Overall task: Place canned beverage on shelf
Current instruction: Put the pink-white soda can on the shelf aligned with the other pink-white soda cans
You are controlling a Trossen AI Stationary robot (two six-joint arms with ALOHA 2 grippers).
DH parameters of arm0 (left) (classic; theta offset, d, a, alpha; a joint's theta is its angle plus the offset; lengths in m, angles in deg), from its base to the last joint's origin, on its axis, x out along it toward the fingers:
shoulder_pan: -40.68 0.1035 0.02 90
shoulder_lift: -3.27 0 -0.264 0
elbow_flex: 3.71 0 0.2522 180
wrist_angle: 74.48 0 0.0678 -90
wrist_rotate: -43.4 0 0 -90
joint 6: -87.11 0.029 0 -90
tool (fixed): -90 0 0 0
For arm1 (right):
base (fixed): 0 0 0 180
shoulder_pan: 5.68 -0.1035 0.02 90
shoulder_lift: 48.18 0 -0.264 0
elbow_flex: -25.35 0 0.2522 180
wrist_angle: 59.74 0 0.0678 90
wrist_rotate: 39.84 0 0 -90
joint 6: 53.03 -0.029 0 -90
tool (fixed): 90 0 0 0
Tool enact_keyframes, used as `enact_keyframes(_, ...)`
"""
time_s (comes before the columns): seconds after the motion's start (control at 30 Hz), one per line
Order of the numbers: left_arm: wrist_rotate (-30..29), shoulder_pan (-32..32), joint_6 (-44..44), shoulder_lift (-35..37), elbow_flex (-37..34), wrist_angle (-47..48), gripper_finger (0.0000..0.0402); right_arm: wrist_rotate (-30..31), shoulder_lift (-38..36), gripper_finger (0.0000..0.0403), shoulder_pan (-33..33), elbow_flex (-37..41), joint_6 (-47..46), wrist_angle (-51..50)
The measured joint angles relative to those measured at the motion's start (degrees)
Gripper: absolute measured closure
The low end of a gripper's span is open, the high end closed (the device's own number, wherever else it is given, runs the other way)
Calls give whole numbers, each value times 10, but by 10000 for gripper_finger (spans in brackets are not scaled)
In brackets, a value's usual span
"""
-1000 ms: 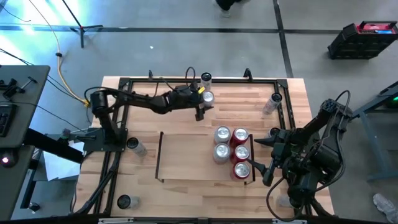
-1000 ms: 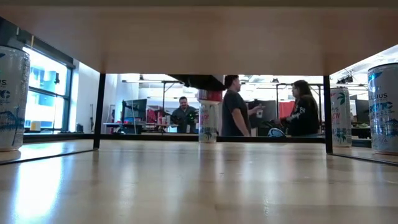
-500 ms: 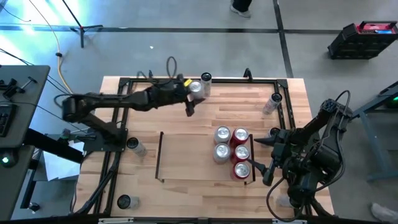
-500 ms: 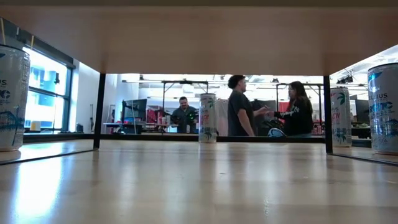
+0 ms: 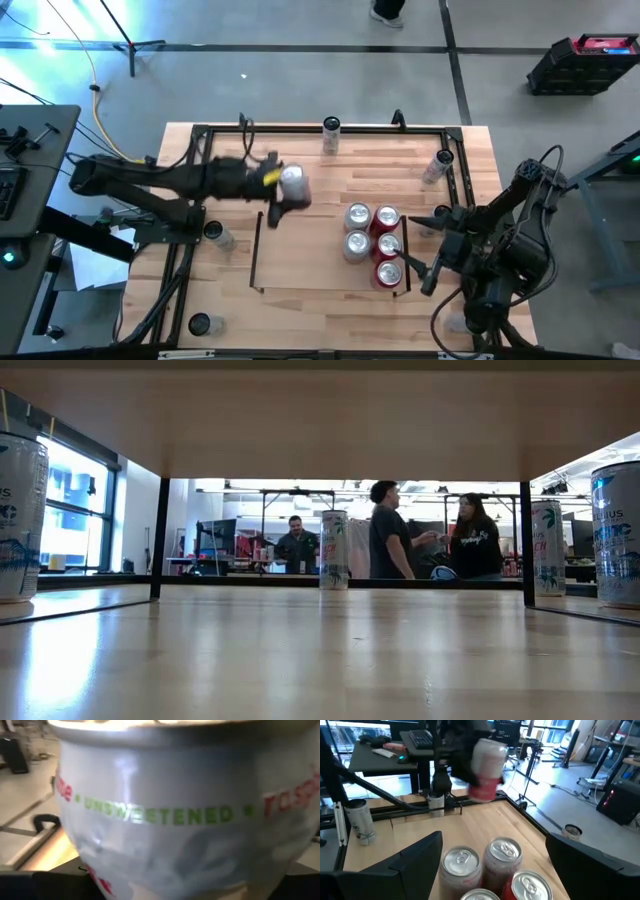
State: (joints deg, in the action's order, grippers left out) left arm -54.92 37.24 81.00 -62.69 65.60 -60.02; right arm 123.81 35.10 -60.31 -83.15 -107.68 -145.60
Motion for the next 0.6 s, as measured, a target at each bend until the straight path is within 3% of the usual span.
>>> enact_keyframes(0.3, -173, -184, -68, -37, 0, 16, 117, -20, 17, 61, 3, 0, 133, 114)
enact_keyframes(0.6, -304, -267, -103, -137, 0, -24, 117, -87, 49, 61, 3, 0, 283, 261)
